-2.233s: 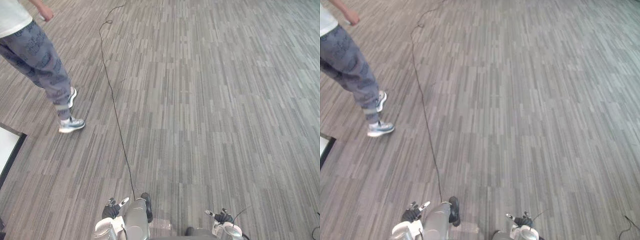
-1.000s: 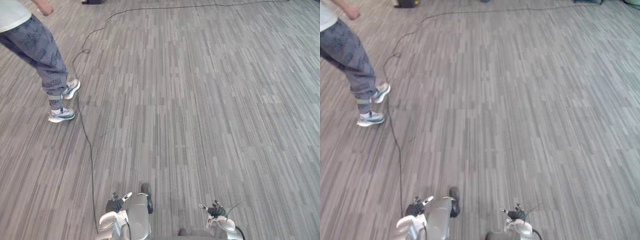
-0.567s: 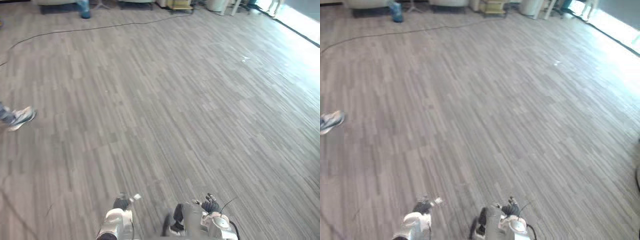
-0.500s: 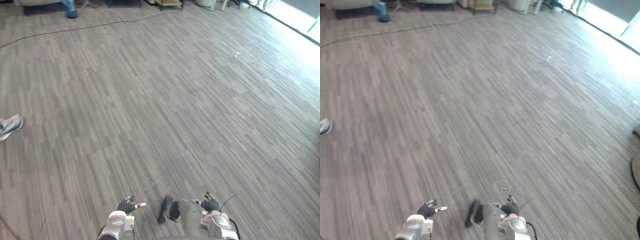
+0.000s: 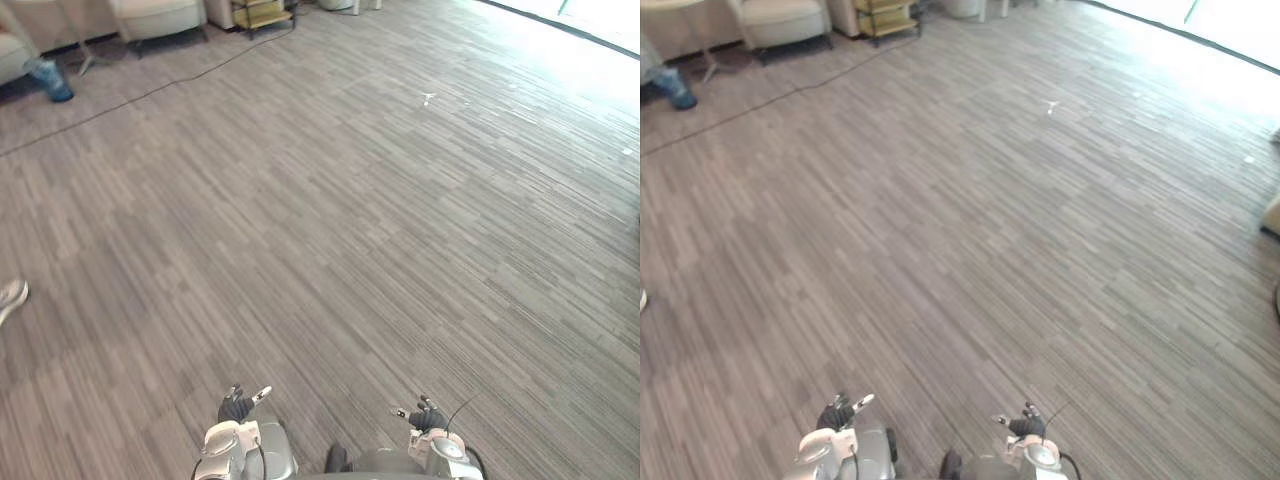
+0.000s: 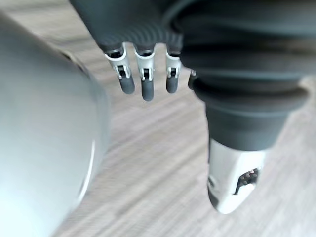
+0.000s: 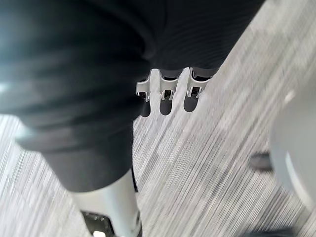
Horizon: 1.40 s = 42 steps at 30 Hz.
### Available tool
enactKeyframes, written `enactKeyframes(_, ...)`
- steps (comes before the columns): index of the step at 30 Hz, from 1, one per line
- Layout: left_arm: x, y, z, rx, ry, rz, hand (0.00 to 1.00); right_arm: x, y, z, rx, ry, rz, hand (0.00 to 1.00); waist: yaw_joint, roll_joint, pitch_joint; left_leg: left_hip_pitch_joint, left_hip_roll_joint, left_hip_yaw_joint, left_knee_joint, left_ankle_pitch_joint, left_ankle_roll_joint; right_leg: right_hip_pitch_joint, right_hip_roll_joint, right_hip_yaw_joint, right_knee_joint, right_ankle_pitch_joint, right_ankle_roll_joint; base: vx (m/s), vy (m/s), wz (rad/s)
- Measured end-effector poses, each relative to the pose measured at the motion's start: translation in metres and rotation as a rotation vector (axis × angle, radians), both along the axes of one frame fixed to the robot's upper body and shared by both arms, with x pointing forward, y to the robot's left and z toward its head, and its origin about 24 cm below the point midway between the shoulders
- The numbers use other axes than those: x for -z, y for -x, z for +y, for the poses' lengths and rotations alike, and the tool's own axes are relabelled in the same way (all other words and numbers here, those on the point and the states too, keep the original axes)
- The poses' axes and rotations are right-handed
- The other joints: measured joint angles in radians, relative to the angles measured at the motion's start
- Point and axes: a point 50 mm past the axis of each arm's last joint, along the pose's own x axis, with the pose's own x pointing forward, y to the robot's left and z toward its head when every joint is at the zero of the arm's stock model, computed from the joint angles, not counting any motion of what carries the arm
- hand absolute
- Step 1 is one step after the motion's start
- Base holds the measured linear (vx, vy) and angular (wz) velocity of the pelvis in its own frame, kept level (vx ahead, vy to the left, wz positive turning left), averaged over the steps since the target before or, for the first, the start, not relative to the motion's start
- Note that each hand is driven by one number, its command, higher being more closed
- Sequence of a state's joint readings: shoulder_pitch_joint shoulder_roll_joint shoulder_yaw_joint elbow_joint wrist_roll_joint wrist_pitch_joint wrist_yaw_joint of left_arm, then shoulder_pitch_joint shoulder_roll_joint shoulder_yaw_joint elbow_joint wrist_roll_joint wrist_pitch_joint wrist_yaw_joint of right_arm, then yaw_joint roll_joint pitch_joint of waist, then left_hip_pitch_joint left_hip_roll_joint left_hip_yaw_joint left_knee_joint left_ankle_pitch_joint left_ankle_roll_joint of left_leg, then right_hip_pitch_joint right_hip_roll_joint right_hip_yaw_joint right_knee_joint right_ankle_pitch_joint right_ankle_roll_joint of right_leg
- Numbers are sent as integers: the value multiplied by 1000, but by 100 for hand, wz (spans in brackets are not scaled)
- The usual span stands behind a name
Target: Pick up cushions and gather them together orderly.
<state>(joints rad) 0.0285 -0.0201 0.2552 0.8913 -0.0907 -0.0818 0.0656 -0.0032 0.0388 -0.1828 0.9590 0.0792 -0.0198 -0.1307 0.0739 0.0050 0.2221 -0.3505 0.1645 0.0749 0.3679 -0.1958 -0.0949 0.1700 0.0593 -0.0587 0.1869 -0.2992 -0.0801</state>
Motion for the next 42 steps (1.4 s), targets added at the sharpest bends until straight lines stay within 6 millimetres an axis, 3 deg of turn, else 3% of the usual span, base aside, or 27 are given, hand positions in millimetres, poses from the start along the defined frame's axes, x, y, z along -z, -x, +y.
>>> enactKeyframes(1,1,3,3,-5,-6,6,0,2,4,1,5,-1,14,0,16,-15,-14,9,-14,0,-1,98,-7,24,-26,49,-2,-30,26,595,354,-90)
enactKeyframes(2,1,6,7,-10,-12,11,0,3,7,2,8,-5,22,0,21,-22,-37,6,-29,1,13,122,-2,23,-45,70,1,-40,33,663,364,-97)
enactKeyframes(4,1,11,16,-24,-33,24,0,5,13,8,6,-23,37,0,41,-70,-65,14,-43,66,81,66,41,-35,-94,106,138,-37,71,735,379,-96)
enactKeyframes(6,4,14,20,-21,-50,54,0,6,15,7,20,-22,40,0,27,-77,-60,100,-59,117,98,1,77,-174,-142,87,520,55,187,549,303,-57)
enactKeyframes(7,6,15,19,-15,-50,74,0,6,17,4,23,-15,40,0,17,-76,-57,157,-72,130,92,-27,87,-231,-170,70,672,87,209,538,259,-32)
enactKeyframes(8,8,18,16,-4,-43,93,0,3,12,2,6,1,12,0,9,-61,-49,252,-73,147,70,-64,99,-281,-194,22,818,84,203,527,234,-31)
enactKeyframes(10,8,15,10,16,-34,92,0,1,8,4,-12,4,-7,0,-3,-44,-50,364,-69,172,-3,-99,99,-359,-226,-88,864,63,168,544,172,-33)
enactKeyframes(13,10,14,5,25,-20,102,0,-3,-1,2,-17,10,-35,0,-22,-47,-47,489,-66,212,-124,-109,92,-489,-245,-270,642,45,134,464,67,-30)
enactKeyframes(15,12,14,2,57,-25,121,0,-4,-4,-3,-20,23,-39,0,-32,-44,-45,553,-64,231,-186,-109,92,-526,-211,-325,372,94,119,494,4,-17)
enactKeyframes(17,14,19,3,98,-44,142,0,-2,-2,-8,0,28,-23,0,-47,-57,-39,647,-89,213,-246,-109,92,-515,-165,-291,72,246,94,684,-98,16)
enactKeyframes(19,15,22,3,101,-46,157,0,-2,0,-13,2,39,-13,0,-61,-52,-36,706,-91,165,-228,-106,86,-518,-157,-245,150,338,-6,631,-160,13)
enactKeyframes(21,18,27,-3,106,-34,171,0,-3,-2,-21,-17,74,-16,0,-66,-6,-47,666,-31,121,-73,-87,53,-500,-119,-261,208,250,-13,628,-196,-9)
enactKeyframes(22,18,27,-4,97,-30,169,0,-5,-5,-24,-22,86,-24,0,-68,20,-36,583,10,74,153,-39,-19,-462,-88,-260,205,211,-20,619,-186,-26)
enactKeyframes(23,17,26,-4,88,-28,164,0,-6,-6,-26,-24,94,-29,0,-68,39,-27,520,36,45,311,35,-57,-431,-62,-253,193,192,-26,760,-118,-56)
enactKeyframes(24,17,26,-6,83,-25,156,0,-7,-10,-29,-28,102,-31,0,-65,69,-9,398,94,31,591,51,-93,-347,-3,-227,147,167,-42,642,-42,-60)
enactKeyframes(26,12,21,3,82,-53,130,0,-5,-9,-19,-29,78,-17,0,-56,44,12,297,105,53,703,-27,-64,-221,21,-183,76,149,-47,614,-22,-60)
enactKeyframes(28,9,18,8,77,-69,106,0,-1,-4,-13,-29,58,5,0,-46,14,14,205,91,110,645,-81,-8,-107,16,-142,-8,148,-46,561,-28,-54)
enactKeyframes(31,3,9,9,68,-77,47,0,1,1,-11,-26,53,27,0,-13,0,14,54,13,117,306,-96,26,9,-18,-67,-96,120,-5,525,103,-64)
enactKeyframes(32,4,10,7,57,-67,48,0,2,3,-12,-28,56,37,0,-11,7,11,37,-30,85,68,-20,10,45,-41,-38,-110,88,20,512,205,-65)
enactKeyframes(33,4,11,7,56,-65,52,0,2,3,-13,-30,59,38,0,-10,11,10,34,-40,73,-21,21,3,63,-47,-24,-114,73,31,506,266,-70)
enactKeyframes(34,4,12,6,46,-58,51,0,4,5,-16,-40,69,52,0,-1,12,8,40,-44,74,-72,122,-10,97,-61,5,-123,42,47,529,311,-79)
enactKeyframes(35,4,12,9,42,-60,51,0,6,8,-8,-63,57,70,0,12,-6,-14,48,-69,94,-46,196,29,114,-99,44,-115,10,55,660,376,-75)
enactKeyframes(37,3,12,12,41,-71,47,0,8,11,1,-63,35,74,0,14,-37,-39,14,-81,115,35,112,74,67,-129,71,-34,13,52,735,344,-56)
enactKeyframes(39,4,13,15,43,-82,58,0,9,15,5,-62,21,81,0,17,-60,-48,58,-98,153,64,48,101,-17,-157,99,208,16,82,613,278,-38)
enactKeyframes(40,6,15,16,52,-85,79,0,9,14,3,-64,24,79,0,10,-62,-45,114,-109,169,66,6,114,-105,-177,107,440,74,182,565,247,-15)
enactKeyframes(41,7,17,16,69,-91,96,0,7,11,1,-65,32,65,0,-3,-64,-40,191,-128,171,65,-41,123,-180,-202,96,681,138,241,562,226,-4)
enactKeyframes(42,8,19,16,71,-93,108,0,6,9,0,-69,37,55,0,-11,-62,-37,236,-133,172,62,-63,127,-206,-213,77,764,137,230,568,177,0)
